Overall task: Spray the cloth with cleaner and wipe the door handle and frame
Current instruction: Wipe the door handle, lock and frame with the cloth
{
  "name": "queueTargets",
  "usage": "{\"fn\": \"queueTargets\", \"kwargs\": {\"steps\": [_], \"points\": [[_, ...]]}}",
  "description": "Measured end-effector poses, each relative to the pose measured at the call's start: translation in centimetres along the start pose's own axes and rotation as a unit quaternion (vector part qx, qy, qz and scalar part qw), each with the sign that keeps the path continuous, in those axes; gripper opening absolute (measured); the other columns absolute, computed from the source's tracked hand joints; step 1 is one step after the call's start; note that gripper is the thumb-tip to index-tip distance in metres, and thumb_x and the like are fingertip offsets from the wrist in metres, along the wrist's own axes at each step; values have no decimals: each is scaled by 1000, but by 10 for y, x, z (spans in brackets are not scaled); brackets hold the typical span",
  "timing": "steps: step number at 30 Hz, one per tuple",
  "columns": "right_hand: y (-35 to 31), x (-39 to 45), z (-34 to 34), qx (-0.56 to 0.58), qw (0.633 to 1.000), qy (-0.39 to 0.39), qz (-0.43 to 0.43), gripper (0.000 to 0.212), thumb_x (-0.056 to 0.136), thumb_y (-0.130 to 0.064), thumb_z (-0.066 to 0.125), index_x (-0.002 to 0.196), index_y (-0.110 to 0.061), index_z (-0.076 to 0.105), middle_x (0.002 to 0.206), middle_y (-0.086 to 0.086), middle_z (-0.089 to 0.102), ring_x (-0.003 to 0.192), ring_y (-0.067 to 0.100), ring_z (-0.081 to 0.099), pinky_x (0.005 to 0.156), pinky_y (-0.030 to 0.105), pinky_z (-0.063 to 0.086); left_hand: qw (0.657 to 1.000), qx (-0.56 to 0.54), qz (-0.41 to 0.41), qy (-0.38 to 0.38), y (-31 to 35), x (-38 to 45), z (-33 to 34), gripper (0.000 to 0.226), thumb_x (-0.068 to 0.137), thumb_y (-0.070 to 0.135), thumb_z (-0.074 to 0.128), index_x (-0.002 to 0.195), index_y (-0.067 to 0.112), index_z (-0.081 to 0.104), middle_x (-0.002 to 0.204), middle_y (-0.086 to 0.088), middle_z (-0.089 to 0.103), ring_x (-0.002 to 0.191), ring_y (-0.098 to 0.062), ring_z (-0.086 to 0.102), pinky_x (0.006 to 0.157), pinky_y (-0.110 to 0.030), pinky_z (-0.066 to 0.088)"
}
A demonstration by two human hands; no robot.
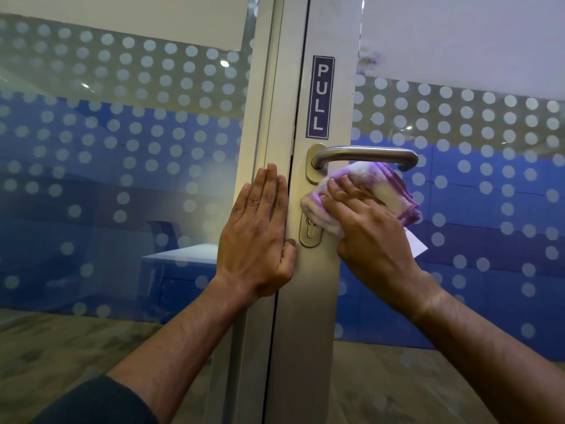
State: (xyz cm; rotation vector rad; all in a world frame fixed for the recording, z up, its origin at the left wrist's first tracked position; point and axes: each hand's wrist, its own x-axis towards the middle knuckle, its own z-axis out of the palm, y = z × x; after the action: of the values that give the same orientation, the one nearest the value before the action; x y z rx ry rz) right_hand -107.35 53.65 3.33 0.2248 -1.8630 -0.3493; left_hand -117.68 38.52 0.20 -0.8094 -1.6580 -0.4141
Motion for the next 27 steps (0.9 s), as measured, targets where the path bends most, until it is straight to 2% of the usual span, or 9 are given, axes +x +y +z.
{"fn": "queueTargets", "kwargs": {"steps": [3,6,11,13,16,19,22,24,27], "points": [[-16,7,-3,7,997,61,50,43,85,-11,41,122,2,60,116,26,63,109,41,58,92,48,47,1000,0,-1,-3,1,-1,0,94,80,36,46,155,4,-2,163,-17,-10,152,-24,-12,125,-40,0],[-28,14,4,-35,997,48,51,40,86,-16,53,123,-4,60,104,22,58,91,35,53,72,44,45,1000,-3,2,3,0,-1,1,91,84,35,48,155,3,-1,164,-17,-8,152,-24,-10,125,-40,1],[-17,12,7,-135,991,15,18,44,84,-20,60,127,-9,58,109,19,56,96,36,52,74,46,44,1000,-4,2,9,-1,-1,3,92,80,35,42,155,3,0,164,-17,-7,152,-24,-10,125,-41,3],[-12,7,3,-127,991,15,31,43,83,-15,59,125,-8,59,107,20,56,94,36,52,74,46,44,1000,-4,3,6,-1,-1,2,93,79,36,42,155,3,-1,164,-17,-8,152,-25,-10,125,-41,2],[-7,4,-4,-88,991,15,97,42,79,-9,61,121,-7,61,104,20,55,90,33,50,70,37,40,1000,0,4,6,0,-1,0,95,79,35,45,155,3,0,163,-18,-8,152,-25,-10,125,-41,2],[-6,12,-9,-27,984,65,166,37,84,-6,60,121,-3,57,99,20,52,83,30,52,65,36,43,1000,1,0,2,1,-1,-1,95,78,35,45,155,3,0,163,-18,-8,152,-26,-10,125,-41,1],[-8,24,-6,-16,979,106,171,28,97,-16,50,122,-6,57,102,19,51,88,28,52,68,33,44,1000,-2,1,2,2,-1,-2,95,78,36,44,155,3,-1,163,-17,-8,152,-26,-11,125,-41,1],[-10,30,2,-42,979,98,172,31,100,-19,44,128,-11,53,109,19,50,96,29,51,72,31,39,1000,-2,0,1,2,-1,-1,95,79,36,45,155,3,-2,163,-17,-9,152,-26,-11,125,-41,1],[-12,34,9,-74,979,85,172,38,99,-17,44,137,-20,46,113,19,50,101,32,51,71,34,41,1000,-2,-1,2,1,-1,0,95,78,35,46,155,3,-2,163,-17,-10,152,-25,-12,125,-41,0]]}}
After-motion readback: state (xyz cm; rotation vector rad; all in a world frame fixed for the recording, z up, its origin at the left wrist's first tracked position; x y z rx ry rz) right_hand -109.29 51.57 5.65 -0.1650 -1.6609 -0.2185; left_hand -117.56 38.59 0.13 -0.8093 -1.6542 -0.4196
